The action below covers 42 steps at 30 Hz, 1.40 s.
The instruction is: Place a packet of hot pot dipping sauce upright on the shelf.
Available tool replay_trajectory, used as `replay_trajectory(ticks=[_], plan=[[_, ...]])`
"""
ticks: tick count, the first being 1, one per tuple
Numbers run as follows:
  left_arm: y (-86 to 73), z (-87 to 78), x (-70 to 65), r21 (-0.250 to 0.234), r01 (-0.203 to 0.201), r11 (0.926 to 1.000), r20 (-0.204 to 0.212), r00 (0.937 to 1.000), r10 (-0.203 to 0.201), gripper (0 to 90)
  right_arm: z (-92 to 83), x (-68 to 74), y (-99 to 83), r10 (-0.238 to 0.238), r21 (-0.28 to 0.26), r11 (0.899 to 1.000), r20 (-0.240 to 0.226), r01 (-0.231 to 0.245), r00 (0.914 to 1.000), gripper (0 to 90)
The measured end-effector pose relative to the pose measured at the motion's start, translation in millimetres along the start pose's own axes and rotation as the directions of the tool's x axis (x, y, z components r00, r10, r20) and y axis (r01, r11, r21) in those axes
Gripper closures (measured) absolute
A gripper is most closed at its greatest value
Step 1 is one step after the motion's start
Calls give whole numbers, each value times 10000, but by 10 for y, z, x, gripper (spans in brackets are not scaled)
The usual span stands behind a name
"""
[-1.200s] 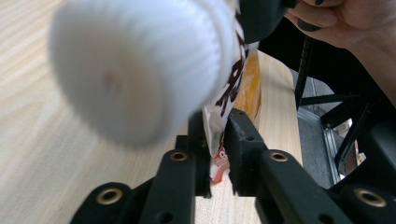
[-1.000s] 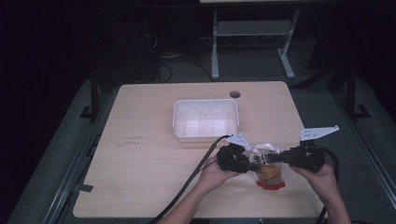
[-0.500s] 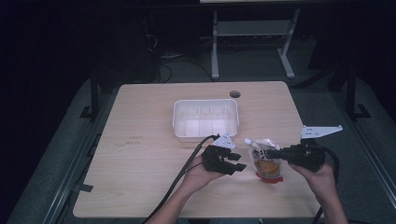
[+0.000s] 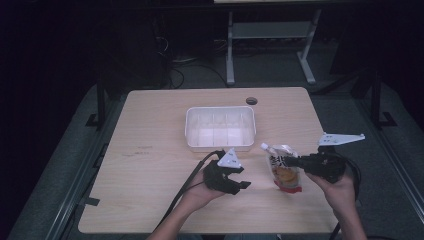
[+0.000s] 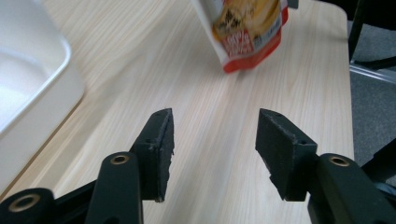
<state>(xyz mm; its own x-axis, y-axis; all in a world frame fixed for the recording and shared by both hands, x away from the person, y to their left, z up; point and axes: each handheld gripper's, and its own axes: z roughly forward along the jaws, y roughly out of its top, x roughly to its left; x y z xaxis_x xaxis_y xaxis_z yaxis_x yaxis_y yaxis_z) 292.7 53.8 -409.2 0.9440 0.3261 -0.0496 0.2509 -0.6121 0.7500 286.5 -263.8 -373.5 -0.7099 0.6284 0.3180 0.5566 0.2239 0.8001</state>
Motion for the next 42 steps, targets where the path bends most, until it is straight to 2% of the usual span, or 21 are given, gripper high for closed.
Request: replay_trajectory(ticks=[6, 13, 14, 22, 27, 36, 42], plan=[[-194, -148, 23, 94, 268, 9996, -238, 9994, -265, 409, 75, 85, 107, 187, -106, 9998, 336, -184, 9993, 890], [-343, -265, 38, 207, 282, 9994, -571, 9980, -270, 380, 123, 149, 251, 225, -34, 9997, 673, -223, 9975, 890], [-384, -300, 41, 290, 258, 9992, -717, 9971, -236, 380, 120, 156, 274, 247, -54, 9997, 708, -244, 9972, 890], [-503, -412, 47, 395, 286, 9988, -1052, 9942, -243, 361, 128, 202, 428, 307, -273, 9992, 945, -283, 9951, 891], [-592, -490, 50, 497, 249, 9985, -1242, 9921, -186, 352, 185, 221, 545, 407, -480, 9982, 1002, -360, 9941, 891], [-789, -662, 83, 436, 490, 9978, -1577, 9866, -416, 332, 343, 285, 827, 558, -819, 9956, 1298, -454, 9900, 891], [-888, -734, 104, 345, 640, 9974, -1675, 9842, -574, 323, 472, 340, 1010, 408, -867, 9959, 1524, -278, 9875, 891]])
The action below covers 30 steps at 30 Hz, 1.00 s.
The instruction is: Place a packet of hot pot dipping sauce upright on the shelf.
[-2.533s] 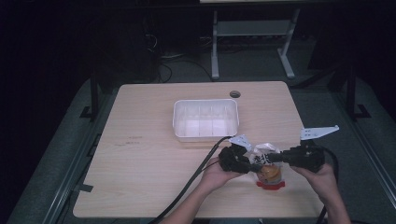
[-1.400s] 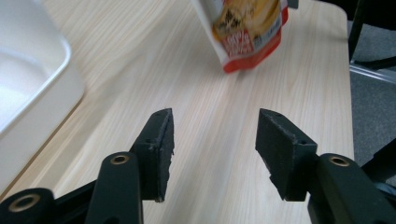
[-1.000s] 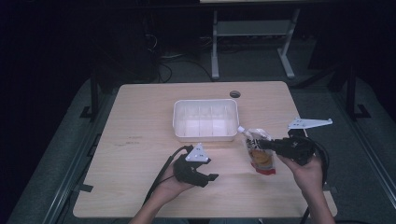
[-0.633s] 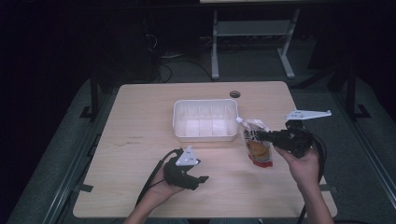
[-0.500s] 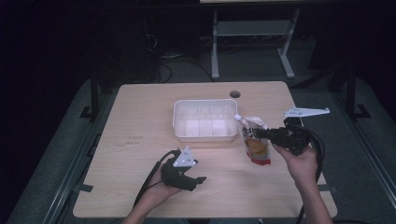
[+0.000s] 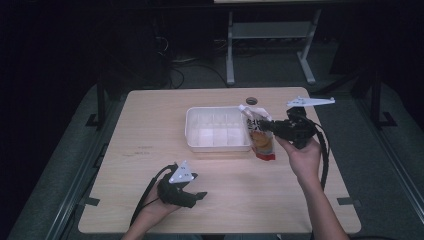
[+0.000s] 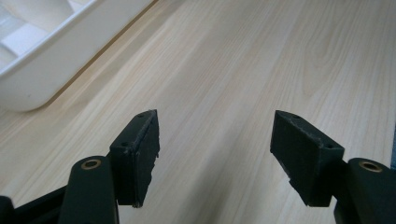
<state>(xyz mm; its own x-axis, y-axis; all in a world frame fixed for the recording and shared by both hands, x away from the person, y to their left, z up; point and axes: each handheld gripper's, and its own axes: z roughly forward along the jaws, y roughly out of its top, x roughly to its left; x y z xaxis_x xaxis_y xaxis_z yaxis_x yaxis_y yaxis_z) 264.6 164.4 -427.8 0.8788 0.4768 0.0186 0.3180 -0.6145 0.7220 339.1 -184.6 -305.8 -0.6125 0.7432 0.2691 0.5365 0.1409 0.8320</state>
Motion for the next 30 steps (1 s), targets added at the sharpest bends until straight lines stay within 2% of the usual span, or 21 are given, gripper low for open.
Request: replay_trajectory(ticks=[4, 12, 13, 17, 23, 24, 25, 26, 27, 30], plan=[[-62, -28, 32, -118, 199, 9997, -25, 9998, -199, 319, 143, 24, 177, 8, -123, 9999, 286, -4, 9996, 891], [-91, -57, 54, -238, 267, 9994, -64, 9996, -268, 314, 412, -60, 395, 403, -307, 9988, 861, -378, 9955, 891], [-91, -57, 54, -238, 267, 9994, -64, 9996, -268, 314, 412, -60, 395, 403, -307, 9988, 861, -378, 9955, 891], [-114, -76, 77, -247, 354, 9991, -83, 9993, -356, 314, 602, -136, 468, 697, -239, 9974, 1178, -673, 9906, 891], [-126, -94, 94, -283, 387, 9988, -53, 9992, -389, 311, 771, -194, 478, 817, -155, 9967, 1541, -802, 9847, 891], [-134, -98, 104, -306, 470, 9984, -62, 9989, -473, 309, 830, -216, 472, 909, -112, 9959, 1702, -903, 9812, 891], [-134, -98, 104, -306, 470, 9984, -62, 9989, -473, 309, 830, -216, 472, 909, -112, 9959, 1702, -903, 9812, 891], [-142, -108, 118, -336, 501, 9982, -71, 9987, -503, 309, 879, -238, 466, 999, -126, 9950, 1961, -993, 9755, 891], [-143, -112, 121, -345, 522, 9980, -72, 9986, -525, 309, 891, -241, 465, 1037, -162, 9946, 2050, -1025, 9733, 891], [-145, -132, 128, -394, 527, 9978, -78, 9986, -531, 308, 927, -223, 469, 945, -338, 9955, 2478, -888, 9642, 891]])
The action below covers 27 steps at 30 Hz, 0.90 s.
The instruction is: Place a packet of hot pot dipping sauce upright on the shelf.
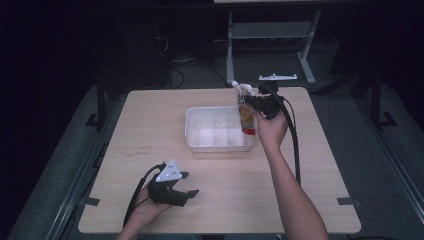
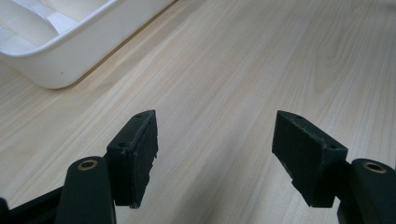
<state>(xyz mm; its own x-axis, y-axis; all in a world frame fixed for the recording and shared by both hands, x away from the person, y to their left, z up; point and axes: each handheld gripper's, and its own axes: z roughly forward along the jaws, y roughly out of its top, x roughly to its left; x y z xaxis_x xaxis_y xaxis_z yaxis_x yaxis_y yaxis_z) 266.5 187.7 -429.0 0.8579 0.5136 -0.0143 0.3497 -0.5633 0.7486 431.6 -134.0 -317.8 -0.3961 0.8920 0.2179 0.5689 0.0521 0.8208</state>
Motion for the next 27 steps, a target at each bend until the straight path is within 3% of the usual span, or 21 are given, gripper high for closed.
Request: replay_trajectory(ticks=[7, 10, 11, 18, 19, 20, 22, 27], plan=[[5, -20, 4, -48, 33, 10000, -2, 10000, -33, 307, 61, 124, 29, -631, -26, 9980, 1199, 638, 9908, 891], [4, -27, 2, -85, 15, 10000, 0, 10000, -15, 307, 79, 140, 32, -766, -6, 9970, 1467, 775, 9862, 891], [3, -32, 0, -107, 32, 9999, -15, 10000, -32, 307, 98, 149, 31, -872, 95, 9962, 1827, 870, 9793, 892], [6, -35, 0, -147, 62, 9999, 16, 10000, -62, 307, 101, 190, 59, -1249, 130, 9920, 2312, 1253, 9648, 891], [10, -33, -7, -147, 42, 9999, 16, 10000, -41, 307, 107, 227, 73, -1502, 201, 9885, 2514, 1500, 9562, 891], [10, -33, -7, -147, 42, 9999, 16, 10000, -41, 307, 107, 227, 73, -1502, 201, 9885, 2514, 1500, 9562, 891], [13, -36, -14, -182, 32, 9998, 22, 10000, -32, 307, 129, 274, 91, -1769, 280, 9840, 2690, 1759, 9468, 891], [11, -56, -4, -261, 52, 9996, -2, 10000, -52, 307, 203, 288, 67, -1861, 481, 9825, 2732, 1798, 9438, 891]])
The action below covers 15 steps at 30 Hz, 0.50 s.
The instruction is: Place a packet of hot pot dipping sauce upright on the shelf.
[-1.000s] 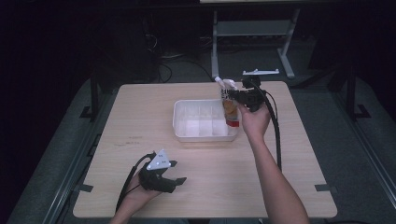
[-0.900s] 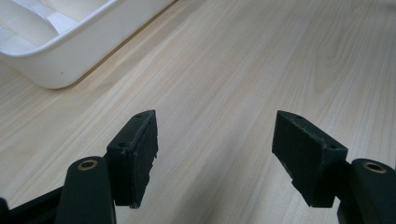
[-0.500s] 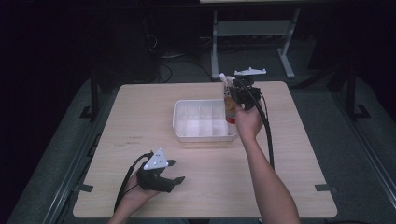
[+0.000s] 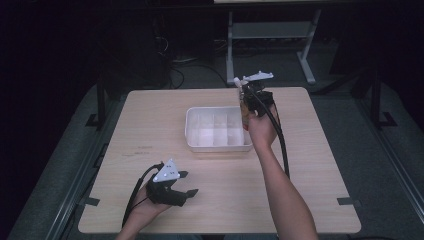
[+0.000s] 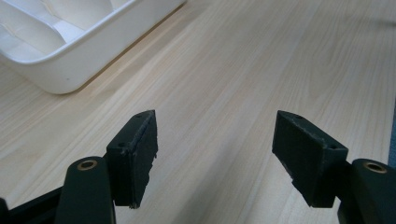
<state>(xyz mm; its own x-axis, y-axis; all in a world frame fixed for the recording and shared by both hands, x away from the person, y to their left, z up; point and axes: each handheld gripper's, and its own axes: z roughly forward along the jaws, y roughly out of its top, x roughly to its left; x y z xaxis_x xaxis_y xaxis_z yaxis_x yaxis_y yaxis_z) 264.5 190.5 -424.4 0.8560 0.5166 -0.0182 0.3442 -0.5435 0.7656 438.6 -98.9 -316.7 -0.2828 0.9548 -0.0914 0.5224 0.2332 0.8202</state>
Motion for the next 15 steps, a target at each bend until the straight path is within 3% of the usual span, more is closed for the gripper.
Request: replay_trajectory(ticks=[8, 15], plan=[[-3, -2, 2, -7, 25, 10000, -21, 10000, -25, 307, 105, 20, -73, 114, 255, 9996, -264, -107, 9996, 890], [-9, 7, 5, 2, 41, 10000, -29, 10000, -41, 307, 155, -21, -155, 491, 351, 9983, -554, -472, 9973, 890]])
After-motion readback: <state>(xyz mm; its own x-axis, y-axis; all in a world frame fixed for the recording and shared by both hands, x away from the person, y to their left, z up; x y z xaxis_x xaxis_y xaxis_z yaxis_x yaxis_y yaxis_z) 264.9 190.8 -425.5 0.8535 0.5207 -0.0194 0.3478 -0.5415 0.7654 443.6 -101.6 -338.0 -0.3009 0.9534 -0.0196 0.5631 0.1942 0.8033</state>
